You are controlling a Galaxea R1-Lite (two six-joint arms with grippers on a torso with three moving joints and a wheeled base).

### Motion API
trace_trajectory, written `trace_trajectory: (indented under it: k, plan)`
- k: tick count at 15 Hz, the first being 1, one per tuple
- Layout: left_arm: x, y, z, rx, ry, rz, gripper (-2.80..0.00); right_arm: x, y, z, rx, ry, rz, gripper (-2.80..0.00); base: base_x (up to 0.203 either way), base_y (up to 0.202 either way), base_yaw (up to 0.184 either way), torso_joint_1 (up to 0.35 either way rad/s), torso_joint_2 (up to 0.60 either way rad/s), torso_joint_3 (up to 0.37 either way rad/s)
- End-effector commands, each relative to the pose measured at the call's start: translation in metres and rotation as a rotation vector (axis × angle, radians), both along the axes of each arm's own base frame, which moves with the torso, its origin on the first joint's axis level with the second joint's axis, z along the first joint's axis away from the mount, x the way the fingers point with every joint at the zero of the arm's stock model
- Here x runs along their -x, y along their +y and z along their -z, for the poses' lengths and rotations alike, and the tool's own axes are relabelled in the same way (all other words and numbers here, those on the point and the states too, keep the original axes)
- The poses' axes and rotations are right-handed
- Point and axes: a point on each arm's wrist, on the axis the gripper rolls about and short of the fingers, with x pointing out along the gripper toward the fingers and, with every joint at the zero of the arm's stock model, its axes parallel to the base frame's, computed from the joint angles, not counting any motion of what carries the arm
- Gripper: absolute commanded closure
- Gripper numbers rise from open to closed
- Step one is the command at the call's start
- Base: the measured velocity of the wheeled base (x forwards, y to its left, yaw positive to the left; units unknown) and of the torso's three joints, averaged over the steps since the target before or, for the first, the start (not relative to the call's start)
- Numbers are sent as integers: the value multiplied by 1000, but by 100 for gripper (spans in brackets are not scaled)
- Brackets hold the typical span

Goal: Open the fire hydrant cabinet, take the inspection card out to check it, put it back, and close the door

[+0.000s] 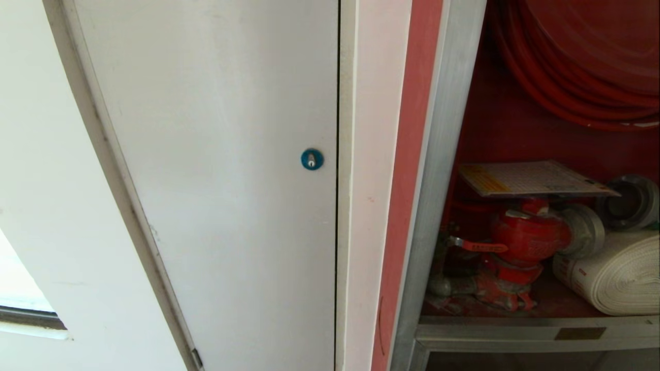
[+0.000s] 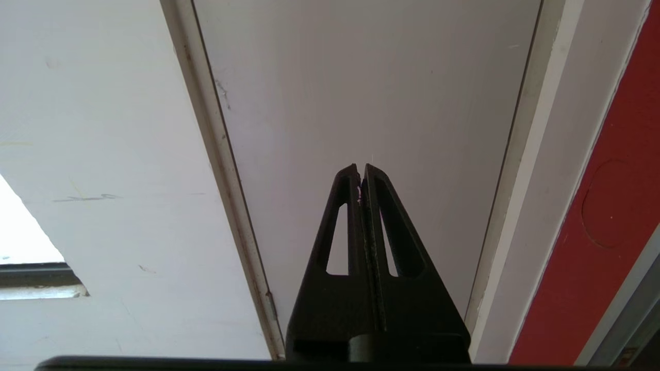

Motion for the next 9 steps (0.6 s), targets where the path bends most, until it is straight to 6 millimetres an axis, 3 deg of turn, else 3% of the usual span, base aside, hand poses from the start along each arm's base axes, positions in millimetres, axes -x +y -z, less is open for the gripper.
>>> trace_trajectory:
  k: [1, 2, 4, 9]
  plan:
    - [-2, 0, 8, 1, 28, 0, 0, 48, -2, 31, 21, -124, 11, 0, 0, 0, 0, 0, 0, 0]
    - [-2, 0, 8, 0, 28, 0, 0, 51, -2, 45, 40, -124, 10, 0, 0, 0, 0, 0, 0, 0]
    - [-2, 0, 8, 0, 28, 0, 0, 37, 0, 71, 60, -88, 20, 0, 0, 0, 0, 0, 0, 0]
    - [-2, 0, 8, 1, 28, 0, 0, -2, 4, 142, 145, -286, 55, 0, 0, 0, 0, 0, 0, 0]
